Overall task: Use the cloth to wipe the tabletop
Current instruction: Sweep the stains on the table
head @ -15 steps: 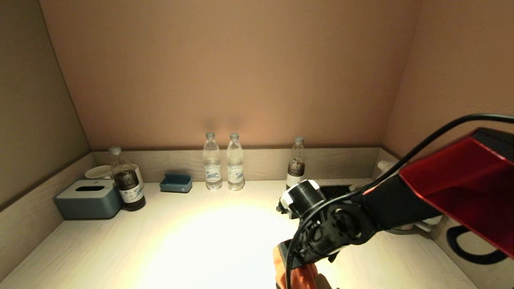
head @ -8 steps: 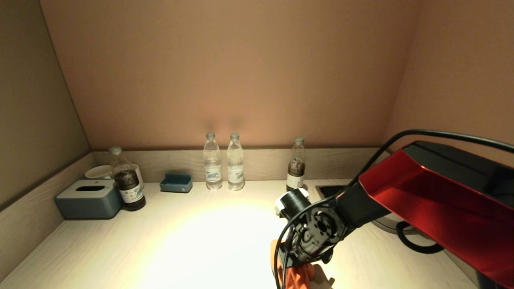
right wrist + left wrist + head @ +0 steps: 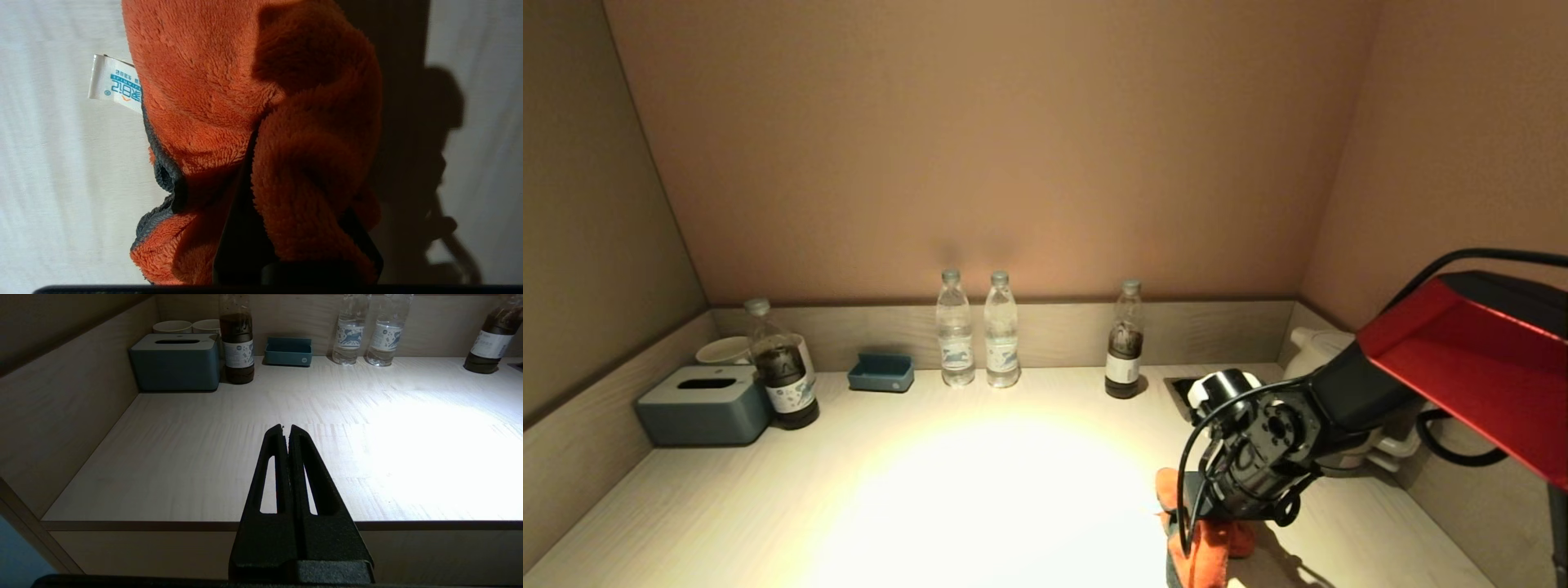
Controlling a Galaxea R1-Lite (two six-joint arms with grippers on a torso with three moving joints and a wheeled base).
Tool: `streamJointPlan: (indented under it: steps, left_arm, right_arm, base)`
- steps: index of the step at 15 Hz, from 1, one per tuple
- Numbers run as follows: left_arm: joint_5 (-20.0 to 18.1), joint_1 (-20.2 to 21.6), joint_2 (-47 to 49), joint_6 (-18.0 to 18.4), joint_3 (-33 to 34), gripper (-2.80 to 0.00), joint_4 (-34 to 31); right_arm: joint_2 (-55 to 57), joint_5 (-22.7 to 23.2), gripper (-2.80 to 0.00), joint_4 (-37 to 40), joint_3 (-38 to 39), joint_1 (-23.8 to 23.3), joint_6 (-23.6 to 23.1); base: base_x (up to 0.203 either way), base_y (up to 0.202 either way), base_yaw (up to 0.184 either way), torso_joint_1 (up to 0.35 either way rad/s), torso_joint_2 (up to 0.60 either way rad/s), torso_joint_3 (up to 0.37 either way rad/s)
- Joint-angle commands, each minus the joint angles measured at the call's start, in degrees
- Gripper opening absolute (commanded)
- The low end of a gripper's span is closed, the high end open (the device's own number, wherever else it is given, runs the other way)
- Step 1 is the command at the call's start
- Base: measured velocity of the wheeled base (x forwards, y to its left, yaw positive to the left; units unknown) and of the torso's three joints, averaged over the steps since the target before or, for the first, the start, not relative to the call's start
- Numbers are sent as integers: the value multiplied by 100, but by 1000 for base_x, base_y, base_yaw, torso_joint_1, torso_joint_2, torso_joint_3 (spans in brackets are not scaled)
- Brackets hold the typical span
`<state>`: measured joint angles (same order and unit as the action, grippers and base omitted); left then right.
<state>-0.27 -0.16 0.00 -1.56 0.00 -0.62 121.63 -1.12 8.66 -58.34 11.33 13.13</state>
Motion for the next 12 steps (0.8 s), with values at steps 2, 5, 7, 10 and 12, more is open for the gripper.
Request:
streamJointPlan:
  steps: [2,5,7,10,12]
  left_arm:
    - [0,-2,0,-2,0,-280,1]
    - [0,-2,0,-2,0,-280,1]
    - [0,-2,0,-2,0,-280,1]
    - [0,-2,0,-2,0,-280,1]
    - [0,-2,0,-2,0,-280,1]
  right_arm:
    - [-200,32,-280,24,84,-1030,-701]
    - [-455,116,-280,14,292,-1673,-1181]
    - [-736,308,-280,37,528,-1918,-1400]
    - [-1136,362,-280,9,1048,-2053,-1599]
    - [-1343,434,-280,3,1272,-2103,-1687]
  base:
    - [0,0,0,0,0,0]
    - [0,0,0,0,0,0]
    - [0,0,0,0,0,0]
    - [0,0,0,0,0,0]
    - [0,0,0,0,0,0]
